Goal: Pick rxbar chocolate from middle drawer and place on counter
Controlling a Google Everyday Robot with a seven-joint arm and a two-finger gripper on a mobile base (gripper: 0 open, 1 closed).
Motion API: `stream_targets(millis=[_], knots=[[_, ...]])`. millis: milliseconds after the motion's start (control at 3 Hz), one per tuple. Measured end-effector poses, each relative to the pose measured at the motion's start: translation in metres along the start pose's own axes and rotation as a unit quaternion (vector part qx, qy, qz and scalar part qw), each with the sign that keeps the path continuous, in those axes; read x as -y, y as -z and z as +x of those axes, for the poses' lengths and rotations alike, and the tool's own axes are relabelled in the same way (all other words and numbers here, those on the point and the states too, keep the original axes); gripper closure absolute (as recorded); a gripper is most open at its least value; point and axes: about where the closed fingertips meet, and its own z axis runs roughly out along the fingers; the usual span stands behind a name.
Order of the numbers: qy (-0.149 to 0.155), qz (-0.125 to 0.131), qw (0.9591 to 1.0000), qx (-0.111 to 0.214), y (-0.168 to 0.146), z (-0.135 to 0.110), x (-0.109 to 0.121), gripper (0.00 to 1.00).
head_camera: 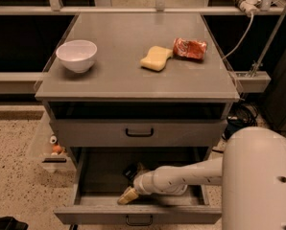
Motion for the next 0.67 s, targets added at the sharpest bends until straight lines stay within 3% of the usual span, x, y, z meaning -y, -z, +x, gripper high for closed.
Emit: stream_targets(millis=[333, 667], knots=[[-0.011, -0.007, 0.9997, -0.019, -0.0107, 0.0194, 0.0012, 0.0], [-0.011, -0.007, 0.9997, -0.019, -0.0084, 0.0171, 0.0013, 0.18]])
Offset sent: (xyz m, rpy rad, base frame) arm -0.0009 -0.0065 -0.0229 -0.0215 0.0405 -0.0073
